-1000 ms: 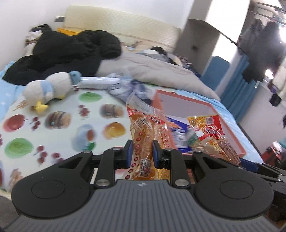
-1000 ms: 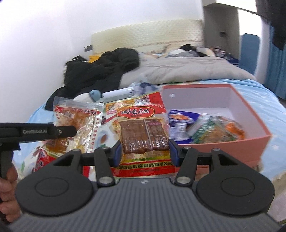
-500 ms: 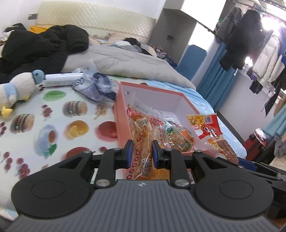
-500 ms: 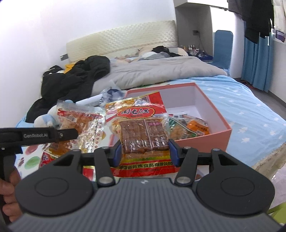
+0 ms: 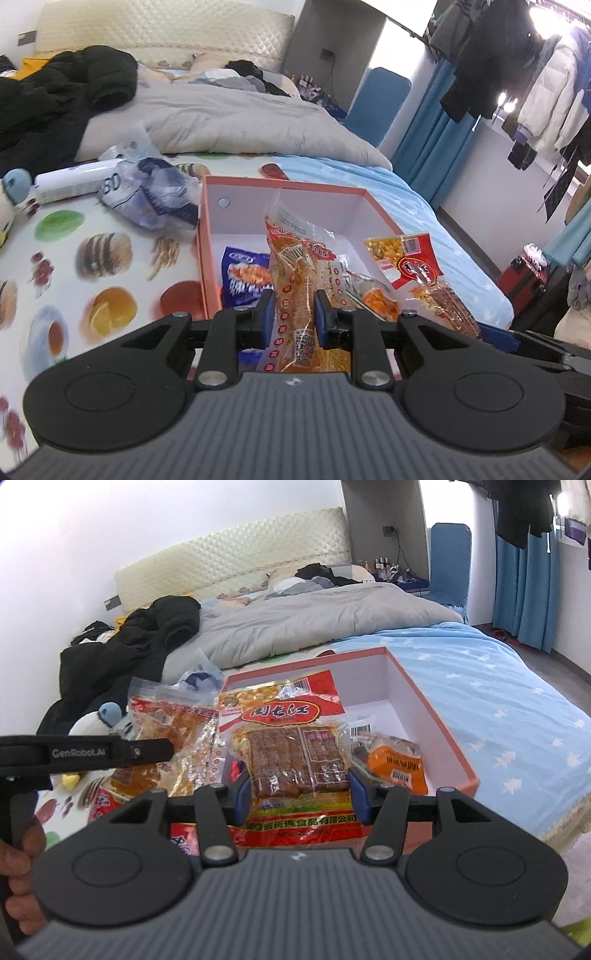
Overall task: Organize snacks
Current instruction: 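Open both tools to drop the packets into the pink box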
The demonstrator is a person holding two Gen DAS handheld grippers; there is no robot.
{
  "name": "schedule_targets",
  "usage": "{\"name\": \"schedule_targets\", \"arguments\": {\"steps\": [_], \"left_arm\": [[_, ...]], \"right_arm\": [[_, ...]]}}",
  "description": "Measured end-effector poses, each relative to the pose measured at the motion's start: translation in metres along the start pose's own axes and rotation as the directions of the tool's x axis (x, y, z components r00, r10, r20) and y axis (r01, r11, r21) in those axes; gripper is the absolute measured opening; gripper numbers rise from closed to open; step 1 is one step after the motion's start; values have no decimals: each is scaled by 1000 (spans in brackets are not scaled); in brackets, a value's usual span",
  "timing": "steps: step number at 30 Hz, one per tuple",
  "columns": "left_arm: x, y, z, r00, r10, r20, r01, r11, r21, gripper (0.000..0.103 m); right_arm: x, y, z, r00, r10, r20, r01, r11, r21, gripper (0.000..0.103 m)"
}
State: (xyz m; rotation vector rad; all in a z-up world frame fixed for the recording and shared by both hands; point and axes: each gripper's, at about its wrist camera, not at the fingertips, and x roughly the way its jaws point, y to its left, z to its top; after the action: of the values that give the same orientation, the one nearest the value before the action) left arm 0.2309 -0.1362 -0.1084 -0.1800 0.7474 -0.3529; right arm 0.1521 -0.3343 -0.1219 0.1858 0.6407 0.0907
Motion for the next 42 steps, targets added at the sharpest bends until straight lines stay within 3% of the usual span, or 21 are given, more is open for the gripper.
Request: {"name": "schedule_targets", "arguments": {"steps": [14, 19, 21, 22, 23, 24, 25, 27, 33, 42], "left_arm": [[122, 30, 52, 996, 11, -85, -8, 999, 34, 26], [137, 37, 57, 997, -5, -83, 9, 999, 46, 27], [136, 39, 58, 996, -3, -85, 7, 999, 51, 36], [134, 40, 59, 996, 2, -85, 3, 999, 51, 49], [131, 40, 59, 997, 4, -77, 0, 999, 53, 56], [127, 38, 59, 998, 3, -65, 0, 998, 57, 59], [121, 37, 59, 998, 3, -55, 1, 998, 64, 59], [110, 34, 60, 999, 5, -44, -2, 998, 69, 59], [57, 24, 64, 1000, -3, 7, 2, 998, 69, 60], [-42, 1, 60, 993, -33, 114, 21, 995, 102, 60]], "right_arm": [[109, -37, 27, 997, -15, -71, 19, 999, 50, 58], [130, -42, 28, 996, -23, -82, 29, 998, 64, 59], [131, -43, 28, 996, -26, -86, 32, 996, 78, 59], [133, -44, 28, 996, -22, -89, 29, 996, 84, 60], [133, -44, 27, 996, -21, -92, 28, 996, 83, 62], [133, -44, 27, 995, -22, -96, 30, 996, 83, 71], [132, -44, 28, 995, -24, -97, 33, 995, 89, 79], [129, -44, 28, 996, -25, -91, 34, 994, 101, 84], [100, -38, 32, 998, -21, -63, 27, 995, 96, 84], [20, -13, 44, 999, -11, 47, 8, 998, 65, 84]]}}
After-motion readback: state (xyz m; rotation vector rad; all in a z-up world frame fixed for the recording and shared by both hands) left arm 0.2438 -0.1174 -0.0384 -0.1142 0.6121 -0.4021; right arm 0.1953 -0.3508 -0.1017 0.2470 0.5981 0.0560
